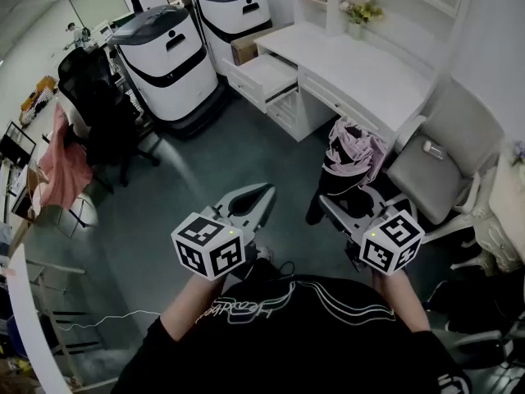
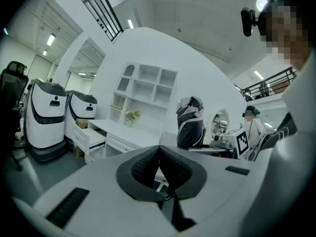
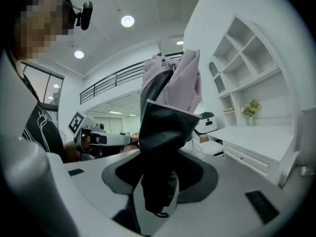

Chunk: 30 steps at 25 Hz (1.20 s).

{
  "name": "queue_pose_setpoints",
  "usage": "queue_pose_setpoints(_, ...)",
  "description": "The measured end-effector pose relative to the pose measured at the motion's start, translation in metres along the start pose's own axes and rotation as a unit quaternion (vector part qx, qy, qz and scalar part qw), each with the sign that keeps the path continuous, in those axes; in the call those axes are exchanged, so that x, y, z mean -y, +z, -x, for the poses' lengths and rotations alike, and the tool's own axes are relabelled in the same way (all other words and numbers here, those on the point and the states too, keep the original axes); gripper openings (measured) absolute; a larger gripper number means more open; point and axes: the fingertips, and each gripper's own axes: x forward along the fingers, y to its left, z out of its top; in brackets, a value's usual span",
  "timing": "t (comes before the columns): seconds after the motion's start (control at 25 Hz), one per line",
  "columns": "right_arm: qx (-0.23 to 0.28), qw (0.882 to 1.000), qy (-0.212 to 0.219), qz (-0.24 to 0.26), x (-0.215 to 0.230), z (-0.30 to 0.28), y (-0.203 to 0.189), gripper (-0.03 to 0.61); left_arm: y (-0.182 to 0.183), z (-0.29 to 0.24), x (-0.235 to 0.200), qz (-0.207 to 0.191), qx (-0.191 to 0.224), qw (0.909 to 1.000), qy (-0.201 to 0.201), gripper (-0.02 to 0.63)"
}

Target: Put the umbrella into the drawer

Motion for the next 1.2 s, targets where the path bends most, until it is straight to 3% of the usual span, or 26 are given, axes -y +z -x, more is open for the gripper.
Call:
queue_pose_setpoints(0.32, -0.009, 1.0, -0.003, -0.006, 0.004, -0.001, -0.006, 0.199, -0.008, -0.005, -0.003, 0.018, -0.007, 0.9998, -0.007, 0.02)
queue_pose_setpoints(0.6, -0.012, 0.999, -0.016, -0.035, 0.034, -0.028, -0.011, 0.201, -0.007, -0.028, -0.034, 0.032, -0.008, 0.9993, -0.02, 0.02)
queue_pose_setpoints(0.96, -0.022, 0.999, -0.016, -0.046, 0.104, -0.108, -0.007, 0.202, 0.014, -0.096, -0.118, 0.049, -0.006, 0.9983, -0.032, 0.02)
queue_pose_setpoints(1.2, -0.036, 0.997, -0.022, -0.057, 0.175, -0.203, 0.015, 0.202, 0.053, -0.166, -0.215, 0.062, -0.019, 0.9972, -0.037, 0.02)
